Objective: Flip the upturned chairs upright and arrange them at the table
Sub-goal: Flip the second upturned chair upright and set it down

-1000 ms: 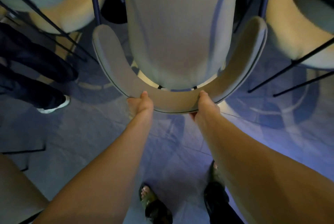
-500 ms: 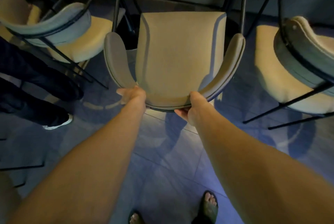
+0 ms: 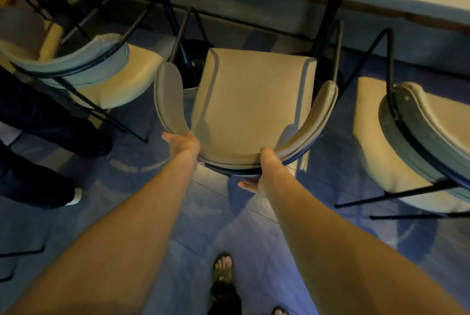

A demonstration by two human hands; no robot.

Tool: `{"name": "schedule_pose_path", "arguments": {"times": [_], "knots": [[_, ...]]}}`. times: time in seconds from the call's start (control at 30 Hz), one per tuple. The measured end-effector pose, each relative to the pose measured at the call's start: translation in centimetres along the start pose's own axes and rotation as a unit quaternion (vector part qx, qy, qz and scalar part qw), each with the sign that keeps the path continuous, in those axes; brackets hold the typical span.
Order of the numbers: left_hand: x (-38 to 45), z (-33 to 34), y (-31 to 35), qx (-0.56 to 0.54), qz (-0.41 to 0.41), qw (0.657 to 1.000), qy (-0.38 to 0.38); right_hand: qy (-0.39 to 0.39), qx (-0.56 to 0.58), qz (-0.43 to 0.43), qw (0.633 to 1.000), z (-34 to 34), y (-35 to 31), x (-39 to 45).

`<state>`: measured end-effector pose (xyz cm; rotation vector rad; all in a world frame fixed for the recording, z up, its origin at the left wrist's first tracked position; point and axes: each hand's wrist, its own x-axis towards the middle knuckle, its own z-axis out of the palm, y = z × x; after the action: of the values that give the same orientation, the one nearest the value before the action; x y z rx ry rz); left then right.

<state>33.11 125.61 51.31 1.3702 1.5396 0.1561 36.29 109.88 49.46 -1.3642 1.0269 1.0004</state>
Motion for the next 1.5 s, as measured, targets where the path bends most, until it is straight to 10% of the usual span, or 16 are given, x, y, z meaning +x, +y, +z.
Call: {"name": "schedule_pose_path", "arguments": {"times": [0.87, 1.1, 1.5], "knots": [[2.7, 6.6, 9.1, 0.128, -0.006, 0.991, -0.038, 0.064, 0.123, 0.024, 0.99, 1.8, -10.0, 0.5], [2.5, 6.8, 9.3, 0.197, 0.024, 0.98, -0.007, 0.266, 0.19, -0.049, 0.944, 1.7, -12.0, 0.9], [3.7, 8.3, 13.0, 0.213, 0.059, 0.975, 0.006, 0.128, 0.163, -0.019, 0.978, 0.4, -16.7, 2.9]]}}
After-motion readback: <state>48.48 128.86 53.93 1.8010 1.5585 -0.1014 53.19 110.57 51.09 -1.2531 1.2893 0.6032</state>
